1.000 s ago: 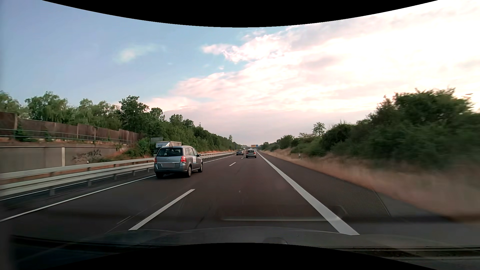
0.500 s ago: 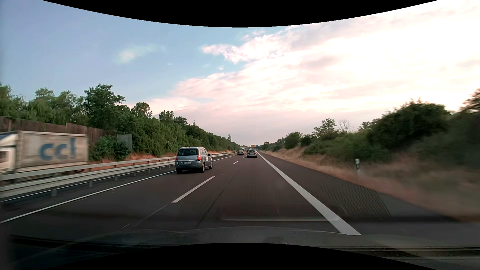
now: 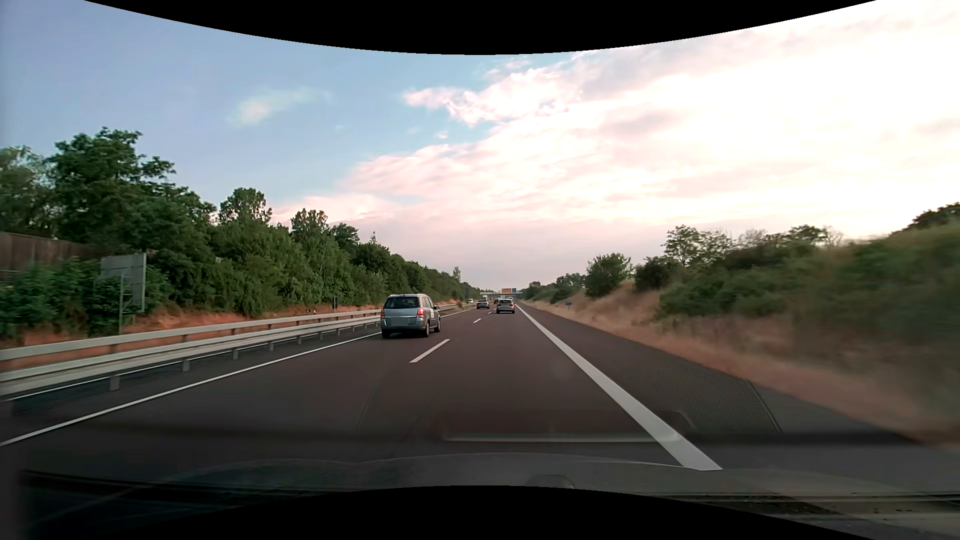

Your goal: Follow the waypoints while adhering to traffic rules and regulations

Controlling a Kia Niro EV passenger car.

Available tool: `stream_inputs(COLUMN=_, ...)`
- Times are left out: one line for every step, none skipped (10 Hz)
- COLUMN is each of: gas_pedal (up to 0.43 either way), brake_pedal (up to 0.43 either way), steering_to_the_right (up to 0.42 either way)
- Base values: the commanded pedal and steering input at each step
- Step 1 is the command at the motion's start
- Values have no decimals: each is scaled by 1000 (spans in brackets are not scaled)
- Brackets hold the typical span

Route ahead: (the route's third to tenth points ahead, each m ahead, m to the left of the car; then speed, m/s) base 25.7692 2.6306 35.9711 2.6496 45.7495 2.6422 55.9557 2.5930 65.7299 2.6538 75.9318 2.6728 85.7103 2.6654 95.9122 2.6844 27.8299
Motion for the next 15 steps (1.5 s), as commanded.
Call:
stream_inputs(gas_pedal=138, brake_pedal=0, steering_to_the_right=-4)
stream_inputs(gas_pedal=138, brake_pedal=0, steering_to_the_right=-4)
stream_inputs(gas_pedal=150, brake_pedal=0, steering_to_the_right=-4)
stream_inputs(gas_pedal=150, brake_pedal=0, steering_to_the_right=-4)
stream_inputs(gas_pedal=157, brake_pedal=0, steering_to_the_right=-4)
stream_inputs(gas_pedal=157, brake_pedal=0, steering_to_the_right=-4)
stream_inputs(gas_pedal=157, brake_pedal=0, steering_to_the_right=-4)
stream_inputs(gas_pedal=157, brake_pedal=0, steering_to_the_right=-4)
stream_inputs(gas_pedal=157, brake_pedal=0, steering_to_the_right=-4)
stream_inputs(gas_pedal=157, brake_pedal=0, steering_to_the_right=-4)
stream_inputs(gas_pedal=157, brake_pedal=0, steering_to_the_right=-4)
stream_inputs(gas_pedal=157, brake_pedal=0, steering_to_the_right=-4)
stream_inputs(gas_pedal=157, brake_pedal=0, steering_to_the_right=-4)
stream_inputs(gas_pedal=157, brake_pedal=0, steering_to_the_right=-4)
stream_inputs(gas_pedal=169, brake_pedal=0, steering_to_the_right=-4)
